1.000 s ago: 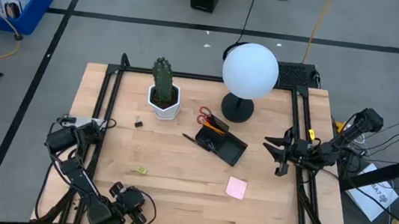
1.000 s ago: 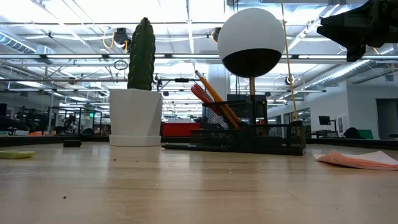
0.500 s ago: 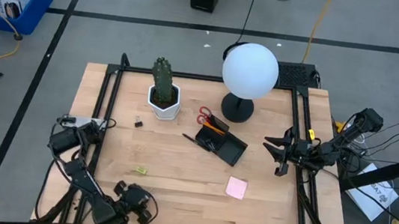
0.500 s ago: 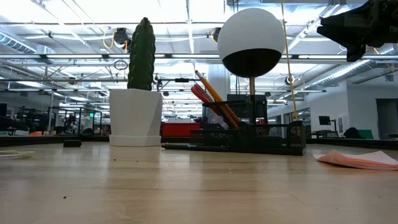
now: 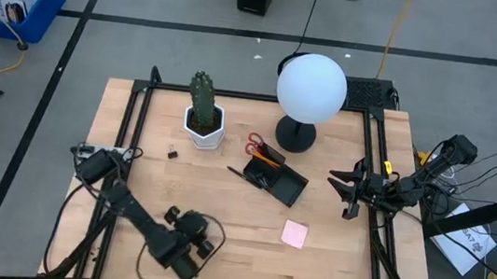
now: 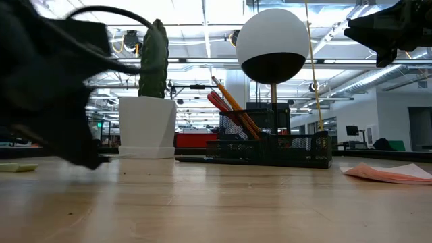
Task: Pick and place office supplies into organizer
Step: Put the black binder clip into the black desk organizer
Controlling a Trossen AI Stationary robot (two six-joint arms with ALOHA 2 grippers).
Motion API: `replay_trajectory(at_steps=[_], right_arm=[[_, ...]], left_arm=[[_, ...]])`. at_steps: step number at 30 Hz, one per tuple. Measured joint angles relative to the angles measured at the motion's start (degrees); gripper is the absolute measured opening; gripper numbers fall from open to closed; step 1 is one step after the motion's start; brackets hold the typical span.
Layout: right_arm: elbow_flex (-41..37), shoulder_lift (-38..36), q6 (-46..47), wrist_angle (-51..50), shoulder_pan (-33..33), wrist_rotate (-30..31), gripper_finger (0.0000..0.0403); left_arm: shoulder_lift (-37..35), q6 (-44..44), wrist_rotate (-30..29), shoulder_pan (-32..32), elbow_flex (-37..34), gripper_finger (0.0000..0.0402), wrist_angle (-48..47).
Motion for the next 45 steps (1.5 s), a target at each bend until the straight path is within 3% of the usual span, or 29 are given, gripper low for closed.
replay_trajectory(at_steps=[10,26,34,40,45], right_arm=[[-0.01,0.01,0.0,0.02,0.0,0.0,0.01],[-0.02,0.0,0.0,0.01,-0.01,0.0,0.01],[-0.01,0.01,0.0,-0.01,-0.02,0.0,0.01],[-0.02,0.0,0.0,0.02,-0.02,0.0,0.01],[-0.01,0.02,0.0,-0.01,0.0,0.0,0.01]], left_arm=[[-0.61,10.26,-4.83,9.56,0.11,0.0156,0.75],[-3.4,37.37,-5.64,22.81,0.14,0.0161,21.67],[-7.45,48.31,5.1,28.74,0.17,0.0155,29.55],[-7.66,51.33,14.41,33.55,0.2,0.016,32.92],[-7.66,51.49,14.63,34.67,0.2,0.0172,32.63]])
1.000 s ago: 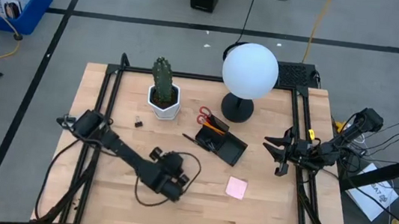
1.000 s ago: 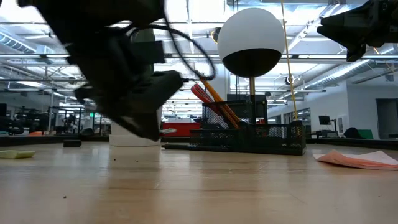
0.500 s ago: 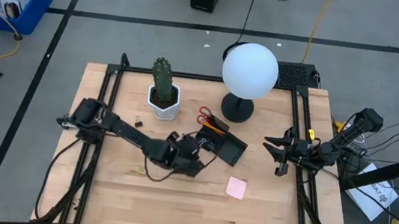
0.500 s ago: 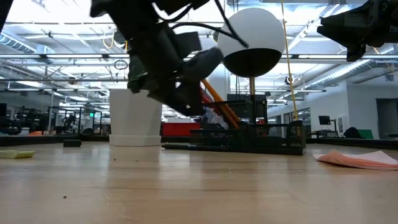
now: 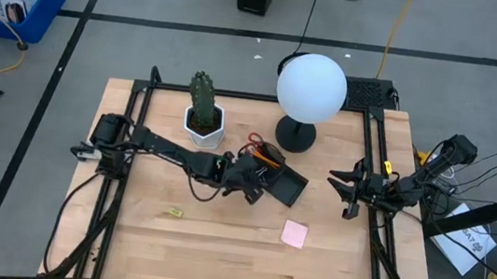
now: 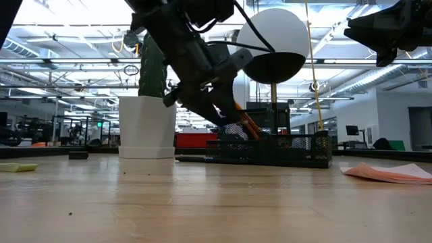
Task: Pick and place office supplies into organizer
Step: Put the black binder clip into the black desk organizer, then put the light green eraser into the black desk organizer
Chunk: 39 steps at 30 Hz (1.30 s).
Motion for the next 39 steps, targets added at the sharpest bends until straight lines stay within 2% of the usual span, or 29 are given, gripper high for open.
replay_trajectory(at_steps=[9,13,16,22,31,35,39], right_arm=[[-0.02,-0.02,0.0,0.02,-0.01,0.0,0.01],[0.0,-0.02,0.0,0.01,-0.02,0.0,0.01],[0.0,-0.02,0.0,0.01,-0.01,0.0,0.01],[0.0,-0.02,0.0,0.01,0.0,0.0,0.01],[-0.01,0.04,0.0,0.04,0.0,0.0,0.01],[0.01,0.09,0.0,0.03,0.0,0.0,0.01],[0.01,0.11,0.0,0.03,-0.02,0.0,0.01]], left_arm=[[0.0,0.5,-1.85,0.0,0.0,0.0174,0.74],[0.01,2.41,0.25,-1.15,0.0,0.0174,0.12],[0.0,2.69,0.18,-3.37,0.0,0.0174,-0.24],[-0.62,0.49,-4.15,-8.4,-0.01,0.0175,-4.57],[-2.72,-4.29,-1.51,-20.18,-0.01,0.0175,-13.66],[-3.06,-16.7,-1.94,-25.51,0.02,0.0175,-18.64],[-3.04,-34.91,-6.61,-31.68,-0.05,0.0175,-25.9]])
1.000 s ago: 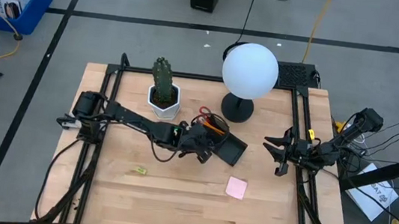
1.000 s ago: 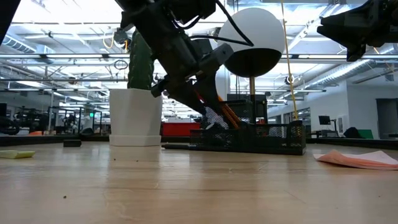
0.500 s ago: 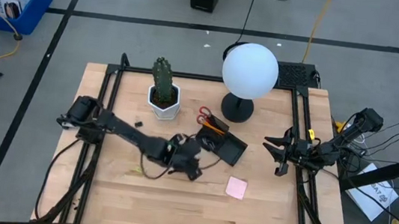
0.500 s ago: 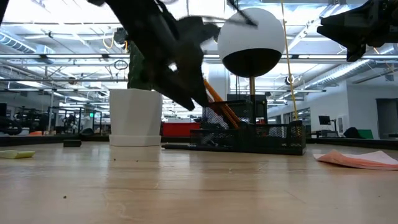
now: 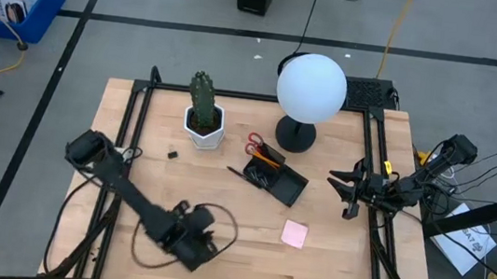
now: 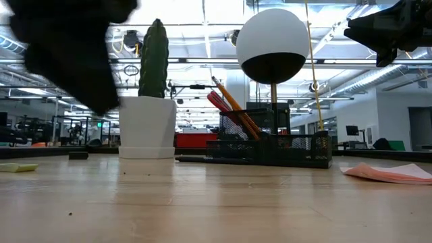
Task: Pick and place office supplies into organizer
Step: Put the light green eraser into the black desk organizer
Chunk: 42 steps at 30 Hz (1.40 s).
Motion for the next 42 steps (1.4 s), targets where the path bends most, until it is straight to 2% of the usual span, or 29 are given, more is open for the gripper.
replay_trajectory(at_steps=[2,4,10,15,18,21,24,26,30,35,42], right_arm=[[-0.02,0.0,0.0,-0.02,0.02,0.0,0.01],[-0.02,0.0,0.0,-0.02,0.01,0.0,0.01],[0.0,0.0,-0.02,-0.04,0.02,0.0,0.01],[-0.01,0.0,0.0,-0.02,0.01,0.0,0.01],[-0.02,0.0,0.0,-0.02,0.0,0.0,0.01],[0.0,-0.02,-0.02,-0.02,0.0,0.0,0.01],[-0.01,0.0,0.0,-0.02,0.0,0.0,0.01],[-0.01,-0.02,0.0,-0.02,0.0,0.0,0.01],[-0.02,-0.02,0.0,-0.02,0.0,0.0,0.01],[-0.01,-0.02,-0.01,-0.06,0.02,0.0,0.01],[-0.02,-0.02,0.0,-0.02,0.01,0.0,0.01]], left_arm=[[0.0,-5.05,-0.19,-2.52,0.0,0.0175,-3.29],[0.02,-6.51,0.04,-4.72,0.0,0.0175,-5.69],[0.02,8.6,3.4,-8.59,0.0,0.0175,-11.46],[0.02,8.44,7.26,-7.58,0.0,0.0175,-24.16],[0.04,7.82,6.37,-7.25,0.0,0.0175,-29.1],[-0.49,11.65,6.62,-6.45,-0.76,0.0175,-27.88],[-1.82,11.87,8.17,-5.3,-3.98,0.0175,-27.09],[-2.96,11.92,10.36,-4.6,-6.0,0.0175,-24.72],[-6.48,13.65,10.9,-4.17,-8.44,0.0175,-19.51],[-10.8,17.31,12.51,-3.26,-9.05,0.0175,-13.53],[-16.98,28.46,19.61,-1.34,-9.05,0.0175,-15.69]])
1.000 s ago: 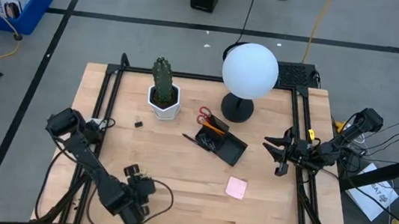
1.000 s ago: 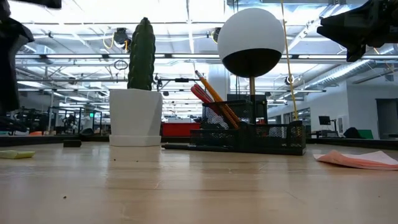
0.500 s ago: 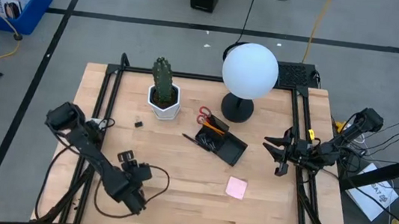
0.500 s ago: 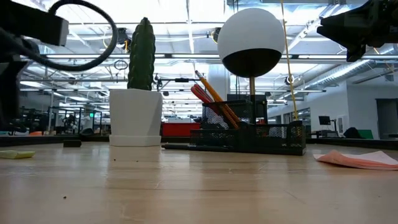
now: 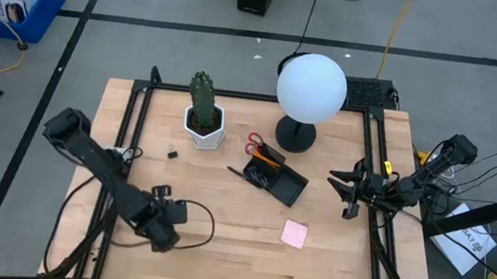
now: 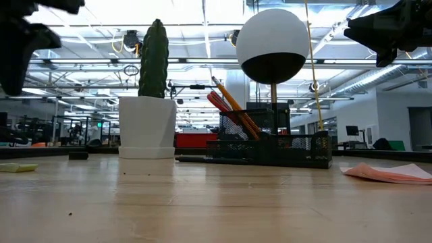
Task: Pick and place office supplies into organizer
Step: Put the light green eraser into the black desk organizer
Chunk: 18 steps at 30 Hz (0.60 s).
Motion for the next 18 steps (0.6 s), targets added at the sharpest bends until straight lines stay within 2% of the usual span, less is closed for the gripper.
replay_trajectory(at_steps=[8,10,12,14,18], right_arm=[[0.0,0.0,0.0,0.02,0.0,0.0,0.01],[0.02,0.0,0.0,0.0,-0.01,0.0,0.01],[0.02,0.0,-0.01,0.0,0.01,0.0,0.01],[0.01,0.0,0.0,0.0,0.01,0.0,0.01],[0.0,0.0,0.0,0.01,0.01,0.0,0.01]], left_arm=[[-6.98,17.14,5.66,0.64,-2.58,0.0175,-3.29],[-8.58,18.1,4.98,1.43,-5.64,0.0175,-3.61],[-10.19,16.65,1.17,2.76,-9.5,0.0175,-2.74],[-11.0,15.7,-0.18,4.39,-13.02,0.0175,-0.32],[-11.51,19.97,6.41,6.54,-18.32,0.0175,6.86]])
